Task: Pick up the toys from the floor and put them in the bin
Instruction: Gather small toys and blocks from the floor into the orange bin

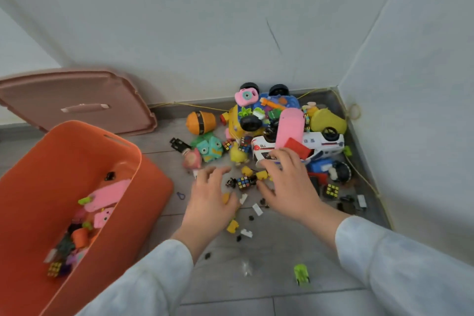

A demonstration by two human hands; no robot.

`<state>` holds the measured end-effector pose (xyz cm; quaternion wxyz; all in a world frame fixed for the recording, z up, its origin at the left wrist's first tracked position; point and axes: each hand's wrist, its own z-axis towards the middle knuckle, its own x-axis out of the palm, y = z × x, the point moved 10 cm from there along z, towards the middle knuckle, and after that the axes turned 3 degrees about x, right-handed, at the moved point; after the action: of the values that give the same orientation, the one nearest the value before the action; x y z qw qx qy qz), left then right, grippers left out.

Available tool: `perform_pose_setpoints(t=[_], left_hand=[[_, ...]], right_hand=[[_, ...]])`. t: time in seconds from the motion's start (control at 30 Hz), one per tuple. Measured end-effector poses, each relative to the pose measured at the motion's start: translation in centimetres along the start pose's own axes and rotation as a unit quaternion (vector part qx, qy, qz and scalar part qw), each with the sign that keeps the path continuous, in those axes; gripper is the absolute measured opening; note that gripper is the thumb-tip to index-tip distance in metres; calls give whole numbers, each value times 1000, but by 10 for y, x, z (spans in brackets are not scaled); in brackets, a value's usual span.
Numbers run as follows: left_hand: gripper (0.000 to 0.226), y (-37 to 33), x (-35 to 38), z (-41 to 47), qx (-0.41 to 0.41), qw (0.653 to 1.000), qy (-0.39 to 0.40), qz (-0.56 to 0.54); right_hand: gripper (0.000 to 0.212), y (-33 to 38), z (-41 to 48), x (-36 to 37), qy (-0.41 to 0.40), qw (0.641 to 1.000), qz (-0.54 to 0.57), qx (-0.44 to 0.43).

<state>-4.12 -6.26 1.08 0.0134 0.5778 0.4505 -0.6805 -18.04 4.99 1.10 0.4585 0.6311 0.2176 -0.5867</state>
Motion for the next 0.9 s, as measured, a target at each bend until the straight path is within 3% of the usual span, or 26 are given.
perform_pose_setpoints(t=[0.2, 0.43, 0.6, 0.73, 0.9], left_hand=[[73, 27, 64, -10, -89, 990, 91, 56], [85, 52, 106, -6, -152, 968, 199, 31], [90, 40, 113, 9, -113, 973, 197, 43], [97, 18, 116, 28, -24, 975, 179, 128], [105, 6, 146, 28, 65, 944, 244, 212]], right_hand=[[65, -99, -38, 0, 8, 977, -109, 180], [117, -196, -58, 35, 122, 935, -3, 334], [128, -176, -48, 59, 171, 946, -39, 271], [120, -149, -47, 74, 192, 958, -32, 211], [99, -103, -50, 96, 252, 964, -22, 86]])
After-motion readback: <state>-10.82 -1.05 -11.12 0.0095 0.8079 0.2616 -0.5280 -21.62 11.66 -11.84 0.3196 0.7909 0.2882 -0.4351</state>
